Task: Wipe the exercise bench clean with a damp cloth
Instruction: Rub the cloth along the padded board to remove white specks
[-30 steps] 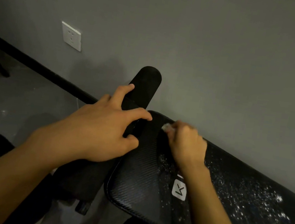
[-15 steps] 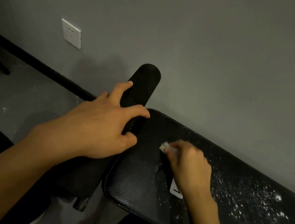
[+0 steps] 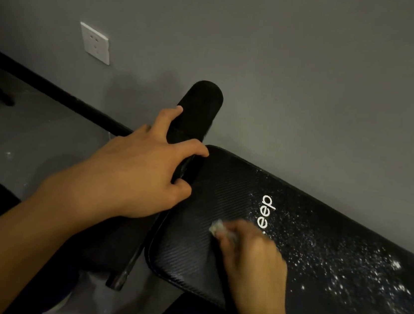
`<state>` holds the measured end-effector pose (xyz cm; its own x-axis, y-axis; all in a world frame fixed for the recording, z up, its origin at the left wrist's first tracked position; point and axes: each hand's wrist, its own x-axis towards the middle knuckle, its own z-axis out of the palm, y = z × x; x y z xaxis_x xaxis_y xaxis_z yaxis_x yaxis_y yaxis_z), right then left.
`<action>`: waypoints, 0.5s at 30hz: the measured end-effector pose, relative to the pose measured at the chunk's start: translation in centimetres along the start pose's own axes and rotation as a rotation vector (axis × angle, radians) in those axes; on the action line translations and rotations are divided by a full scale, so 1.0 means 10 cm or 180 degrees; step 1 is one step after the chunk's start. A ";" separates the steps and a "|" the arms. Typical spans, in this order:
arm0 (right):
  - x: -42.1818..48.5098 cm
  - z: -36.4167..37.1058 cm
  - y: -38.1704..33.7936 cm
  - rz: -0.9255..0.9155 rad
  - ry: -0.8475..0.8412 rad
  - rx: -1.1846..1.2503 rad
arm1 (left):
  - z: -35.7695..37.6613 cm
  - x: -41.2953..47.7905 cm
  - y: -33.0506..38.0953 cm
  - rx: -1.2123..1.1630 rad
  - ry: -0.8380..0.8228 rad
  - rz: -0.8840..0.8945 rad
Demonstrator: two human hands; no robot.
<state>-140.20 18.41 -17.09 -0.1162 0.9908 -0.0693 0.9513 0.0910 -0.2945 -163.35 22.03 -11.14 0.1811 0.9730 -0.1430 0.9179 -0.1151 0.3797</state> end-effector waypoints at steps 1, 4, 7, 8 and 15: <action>0.11 -0.01 -0.04 -0.0031 0.0092 -0.0066 | 0.00 0.01 0.01 0.0050 -0.0008 -0.0016; 0.29 0.00 -0.10 -0.0064 0.0154 -0.0241 | 0.01 0.02 0.01 0.0146 -0.0011 -0.0040; -0.01 0.02 -0.08 -0.0094 -0.0067 -0.0106 | 0.01 0.01 0.03 0.0176 0.0006 -0.0096; -0.18 0.02 -0.08 -0.0063 -0.0255 -0.0060 | 0.01 0.00 0.04 0.0210 0.0031 -0.0094; -0.39 -0.02 -0.14 -0.0137 -0.0078 -0.0179 | 0.12 -0.24 0.42 0.1371 0.0575 0.0165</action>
<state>-140.98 14.41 -16.26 -0.1638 0.9831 -0.0813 0.9597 0.1398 -0.2437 -159.54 19.01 -10.29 0.2012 0.9786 0.0419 0.9791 -0.1998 -0.0373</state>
